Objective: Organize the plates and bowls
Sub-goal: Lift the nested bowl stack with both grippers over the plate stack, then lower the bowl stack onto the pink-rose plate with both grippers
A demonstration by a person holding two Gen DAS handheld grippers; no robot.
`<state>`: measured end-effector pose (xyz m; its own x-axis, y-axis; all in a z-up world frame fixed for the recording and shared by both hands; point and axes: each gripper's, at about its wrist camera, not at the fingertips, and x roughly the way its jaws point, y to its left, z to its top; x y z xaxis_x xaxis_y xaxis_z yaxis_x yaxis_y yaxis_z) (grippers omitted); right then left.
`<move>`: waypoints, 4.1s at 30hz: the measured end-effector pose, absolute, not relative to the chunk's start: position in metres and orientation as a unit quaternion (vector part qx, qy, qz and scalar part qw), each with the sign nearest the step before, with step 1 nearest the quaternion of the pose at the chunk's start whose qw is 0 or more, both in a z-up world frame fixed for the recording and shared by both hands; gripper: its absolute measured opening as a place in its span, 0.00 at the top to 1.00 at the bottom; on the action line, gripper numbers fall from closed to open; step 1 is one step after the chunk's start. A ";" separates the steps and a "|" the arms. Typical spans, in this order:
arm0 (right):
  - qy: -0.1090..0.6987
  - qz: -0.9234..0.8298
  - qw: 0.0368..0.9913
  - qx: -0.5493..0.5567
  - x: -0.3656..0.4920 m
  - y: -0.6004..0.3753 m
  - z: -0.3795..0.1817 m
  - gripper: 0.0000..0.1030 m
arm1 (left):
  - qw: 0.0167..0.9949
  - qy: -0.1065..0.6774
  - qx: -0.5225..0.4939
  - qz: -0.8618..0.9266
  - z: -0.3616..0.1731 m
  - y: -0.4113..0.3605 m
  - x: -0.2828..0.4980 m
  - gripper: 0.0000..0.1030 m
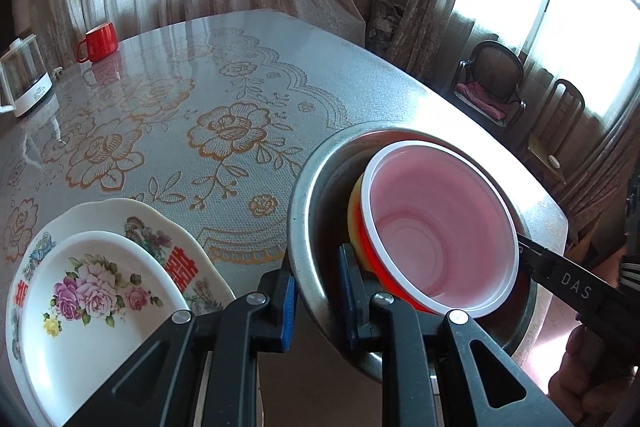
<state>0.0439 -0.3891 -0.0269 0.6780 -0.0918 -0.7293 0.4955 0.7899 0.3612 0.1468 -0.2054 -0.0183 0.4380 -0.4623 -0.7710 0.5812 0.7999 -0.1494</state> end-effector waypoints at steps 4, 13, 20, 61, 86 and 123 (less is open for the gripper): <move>0.366 -0.160 0.872 0.282 0.038 -0.391 -0.030 0.89 | 0.852 0.417 0.064 -0.309 -0.011 -0.201 0.137 0.82; 0.363 -0.143 0.875 0.286 0.035 -0.386 -0.028 0.88 | 0.865 0.401 0.054 -0.298 -0.001 -0.185 0.128 0.81; 0.359 -0.127 0.882 0.276 0.041 -0.375 -0.019 0.88 | 0.874 0.388 0.036 -0.290 0.010 -0.166 0.123 0.81; 0.366 0.015 0.914 0.173 0.115 -0.258 0.024 0.88 | 0.915 0.359 -0.066 -0.169 0.028 -0.018 0.134 0.81; 0.390 0.086 0.903 0.158 0.121 -0.197 0.014 0.88 | 0.898 0.394 -0.114 -0.158 0.008 0.040 0.124 0.81; 0.419 0.051 0.889 0.179 0.120 -0.223 -0.017 0.79 | 0.887 0.420 -0.083 -0.173 -0.008 0.016 0.121 0.76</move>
